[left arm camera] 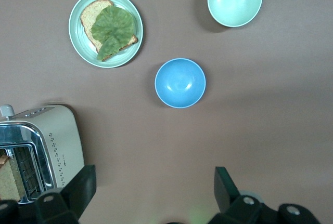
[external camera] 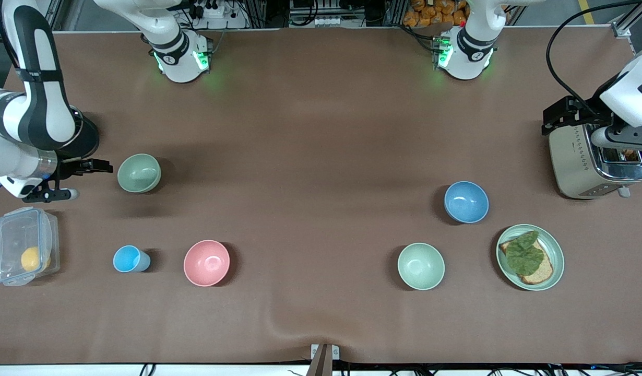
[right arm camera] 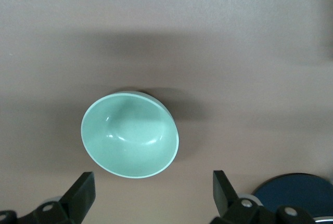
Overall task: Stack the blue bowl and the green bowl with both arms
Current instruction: 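Reach the left gripper to the blue bowl while the right gripper reaches the green bowl, then grasp the blue bowl with the left gripper while the right gripper grasps the green bowl, then lift both bowls and carry them toward the table center, then lower the green bowl at center while the left gripper brings the blue bowl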
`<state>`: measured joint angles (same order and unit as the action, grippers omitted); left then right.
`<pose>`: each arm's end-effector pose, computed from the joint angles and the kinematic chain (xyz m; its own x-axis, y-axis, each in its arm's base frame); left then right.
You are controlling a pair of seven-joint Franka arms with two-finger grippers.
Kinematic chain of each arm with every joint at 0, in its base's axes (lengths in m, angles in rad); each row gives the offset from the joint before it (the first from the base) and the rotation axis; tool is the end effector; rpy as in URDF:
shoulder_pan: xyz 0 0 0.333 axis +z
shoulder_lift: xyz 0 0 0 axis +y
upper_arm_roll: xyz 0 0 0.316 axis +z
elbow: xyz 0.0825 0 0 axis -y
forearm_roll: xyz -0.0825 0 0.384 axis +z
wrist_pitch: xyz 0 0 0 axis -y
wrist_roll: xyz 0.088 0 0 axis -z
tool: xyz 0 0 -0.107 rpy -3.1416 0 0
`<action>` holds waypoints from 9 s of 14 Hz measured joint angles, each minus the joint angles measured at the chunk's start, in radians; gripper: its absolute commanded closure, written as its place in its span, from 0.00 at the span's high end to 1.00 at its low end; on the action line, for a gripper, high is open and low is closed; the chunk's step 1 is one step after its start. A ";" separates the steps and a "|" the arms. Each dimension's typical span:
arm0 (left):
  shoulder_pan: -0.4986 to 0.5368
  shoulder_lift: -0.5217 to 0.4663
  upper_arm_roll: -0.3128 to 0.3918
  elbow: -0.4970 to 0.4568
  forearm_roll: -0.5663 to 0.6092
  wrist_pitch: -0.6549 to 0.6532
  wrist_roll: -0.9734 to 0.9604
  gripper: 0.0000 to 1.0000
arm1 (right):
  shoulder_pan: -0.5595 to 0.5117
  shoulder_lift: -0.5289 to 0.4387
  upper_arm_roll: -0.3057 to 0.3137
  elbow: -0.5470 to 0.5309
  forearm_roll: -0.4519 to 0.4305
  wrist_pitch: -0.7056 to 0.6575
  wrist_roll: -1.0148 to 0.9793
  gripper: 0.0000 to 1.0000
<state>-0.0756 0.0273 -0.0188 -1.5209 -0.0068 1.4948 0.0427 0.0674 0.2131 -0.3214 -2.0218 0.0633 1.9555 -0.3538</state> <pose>0.5528 -0.0530 0.6262 0.9891 -0.1371 -0.0530 -0.1368 -0.9906 0.0096 0.5400 -0.1321 0.3313 0.9646 0.0735 -0.2534 0.0559 -0.9955 -0.0759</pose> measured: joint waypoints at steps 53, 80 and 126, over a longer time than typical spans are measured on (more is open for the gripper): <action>0.025 0.614 -0.014 -0.208 0.009 0.546 -0.296 0.00 | -0.002 0.026 0.001 -0.310 0.035 0.588 -0.008 0.53; 0.145 0.401 -0.018 -0.178 -0.237 0.557 -0.294 0.00 | 0.448 -0.018 0.027 -0.065 0.272 0.157 0.690 0.00; -0.354 0.272 -0.331 -0.648 -0.388 0.992 -0.803 0.00 | 0.932 0.342 -0.027 0.038 0.879 0.415 1.655 1.00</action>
<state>-0.4294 0.2993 -0.3502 -2.1690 -0.3953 2.4865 -0.7598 0.9999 0.5550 -0.3479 -1.9838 0.9425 2.3703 1.3010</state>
